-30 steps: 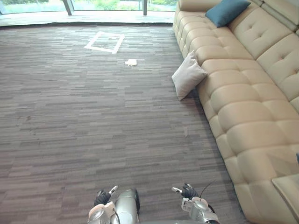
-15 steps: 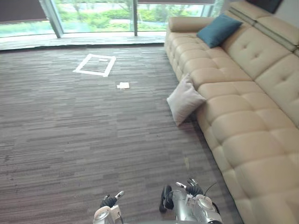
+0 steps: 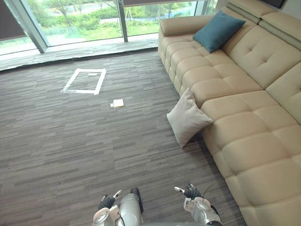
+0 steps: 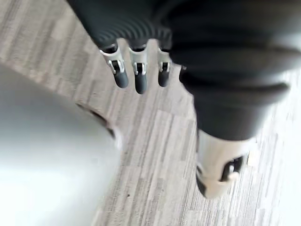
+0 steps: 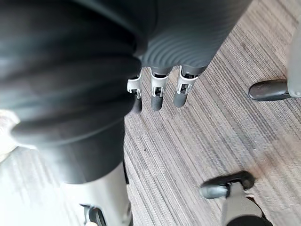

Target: Pick up cushions and gather them together orderly.

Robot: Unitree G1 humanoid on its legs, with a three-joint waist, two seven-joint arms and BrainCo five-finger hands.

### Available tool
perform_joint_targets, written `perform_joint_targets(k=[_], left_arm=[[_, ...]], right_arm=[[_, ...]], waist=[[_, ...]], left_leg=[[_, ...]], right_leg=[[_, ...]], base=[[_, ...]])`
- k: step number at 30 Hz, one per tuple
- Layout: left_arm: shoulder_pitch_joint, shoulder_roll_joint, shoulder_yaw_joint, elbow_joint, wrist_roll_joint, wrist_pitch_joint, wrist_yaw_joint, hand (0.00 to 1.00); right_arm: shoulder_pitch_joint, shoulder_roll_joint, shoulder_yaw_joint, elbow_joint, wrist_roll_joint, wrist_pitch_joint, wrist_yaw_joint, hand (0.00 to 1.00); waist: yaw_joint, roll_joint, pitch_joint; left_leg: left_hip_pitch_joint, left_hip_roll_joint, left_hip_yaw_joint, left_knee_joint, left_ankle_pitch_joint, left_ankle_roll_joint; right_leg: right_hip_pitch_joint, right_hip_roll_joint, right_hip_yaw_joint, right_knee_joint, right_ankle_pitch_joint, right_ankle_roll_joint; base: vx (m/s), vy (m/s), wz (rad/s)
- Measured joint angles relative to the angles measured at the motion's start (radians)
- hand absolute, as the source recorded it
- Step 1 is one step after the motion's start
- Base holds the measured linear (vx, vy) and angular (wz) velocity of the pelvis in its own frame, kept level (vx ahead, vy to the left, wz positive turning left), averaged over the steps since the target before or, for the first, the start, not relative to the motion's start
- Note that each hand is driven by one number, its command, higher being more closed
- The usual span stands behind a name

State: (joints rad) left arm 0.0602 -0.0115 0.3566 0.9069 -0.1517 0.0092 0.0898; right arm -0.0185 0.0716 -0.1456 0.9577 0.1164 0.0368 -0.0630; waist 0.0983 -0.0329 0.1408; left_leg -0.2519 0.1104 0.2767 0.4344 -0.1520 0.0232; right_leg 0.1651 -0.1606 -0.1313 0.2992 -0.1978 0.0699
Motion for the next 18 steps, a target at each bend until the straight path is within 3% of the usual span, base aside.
perform_joint_targets(k=[1,2,4,6,9,12,14,15,17,18], left_arm=[[-0.003,0.009,-0.024,0.013,0.002,0.002,0.000,0.00],[-0.009,0.015,-0.043,0.027,0.002,0.004,0.000,0.00],[-0.016,0.018,-0.052,0.047,0.001,0.008,0.001,0.00],[-0.008,0.015,-0.061,0.049,0.002,0.009,0.001,0.00],[-0.012,0.017,-0.059,0.061,0.004,0.009,0.001,0.00],[-0.012,0.013,-0.060,0.067,0.016,0.008,-0.005,0.00],[-0.007,0.016,-0.059,0.066,0.044,0.007,-0.007,0.00],[-0.008,0.006,-0.059,0.077,0.054,0.010,-0.008,0.00],[-0.006,-0.018,-0.061,0.071,0.072,0.008,-0.011,0.00],[-0.005,-0.031,-0.056,0.060,0.073,0.009,-0.013,0.00]], right_arm=[[0.003,0.000,0.000,0.000,0.000,0.000,0.000,0.00],[0.005,-0.008,0.001,-0.001,0.000,0.000,0.001,0.00],[0.022,-0.010,0.001,-0.004,0.000,-0.002,0.004,0.00],[0.027,-0.010,0.005,-0.045,-0.002,-0.005,0.006,0.00],[0.037,-0.005,-0.036,-0.074,-0.004,-0.031,0.010,0.00],[0.038,-0.005,-0.073,-0.072,-0.009,-0.035,0.011,0.00],[0.042,-0.005,-0.080,-0.071,-0.012,-0.029,0.011,0.00],[0.041,-0.016,-0.081,-0.072,-0.023,-0.024,0.012,0.00],[0.038,-0.029,-0.082,-0.070,-0.031,-0.020,0.012,0.00],[0.038,-0.037,-0.082,-0.073,-0.031,-0.020,0.012,0.00]], waist=[[-0.002,-0.001,0.000],[-0.006,0.001,0.005],[-0.026,0.009,0.018],[-0.042,0.020,0.018],[-0.053,0.015,0.020],[-0.064,0.016,0.019],[-0.066,0.000,0.014],[-0.064,0.013,0.013],[-0.070,0.048,0.001],[-0.073,0.075,0.000]], left_leg=[[0.043,-0.014,0.009,-0.006,-0.033,0.007],[0.102,-0.023,0.021,-0.032,-0.065,0.011],[0.209,-0.036,0.024,-0.068,-0.094,0.016],[0.313,-0.038,0.048,-0.136,-0.110,0.012],[0.425,-0.040,0.077,-0.220,-0.128,-0.007],[0.500,-0.047,0.094,-0.280,-0.146,-0.039],[0.551,-0.079,0.081,-0.291,-0.165,-0.067],[0.578,-0.077,0.061,-0.271,-0.180,-0.073],[0.514,-0.029,0.009,-0.060,-0.184,-0.081],[0.426,0.018,-0.040,0.161,-0.163,-0.116]], right_leg=[[-0.067,-0.026,0.018,0.172,0.030,0.030],[-0.167,-0.048,0.056,0.414,0.102,0.034],[-0.278,-0.064,0.061,0.676,0.097,0.030],[-0.380,-0.058,0.015,0.734,0.066,0.006],[-0.480,-0.047,-0.165,0.547,0.035,-0.025],[-0.474,0.001,-0.308,0.190,0.090,-0.053],[-0.448,0.022,-0.298,0.084,0.184,-0.108],[-0.440,0.036,-0.279,0.119,0.170,-0.197],[-0.409,0.058,-0.275,0.128,0.093,-0.174],[-0.375,0.090,-0.275,0.113,0.069,-0.174]], base=[[0.44,0.234,-0.13],[0.42,0.207,-0.13],[0.37,0.151,-0.02],[0.31,0.081,-0.22],[0.31,0.025,-0.18],[0.45,-0.033,-0.05],[0.53,-0.093,-0.03],[0.55,-0.123,-0.10],[0.46,-0.151,-0.09],[0.57,-0.191,-0.31]])
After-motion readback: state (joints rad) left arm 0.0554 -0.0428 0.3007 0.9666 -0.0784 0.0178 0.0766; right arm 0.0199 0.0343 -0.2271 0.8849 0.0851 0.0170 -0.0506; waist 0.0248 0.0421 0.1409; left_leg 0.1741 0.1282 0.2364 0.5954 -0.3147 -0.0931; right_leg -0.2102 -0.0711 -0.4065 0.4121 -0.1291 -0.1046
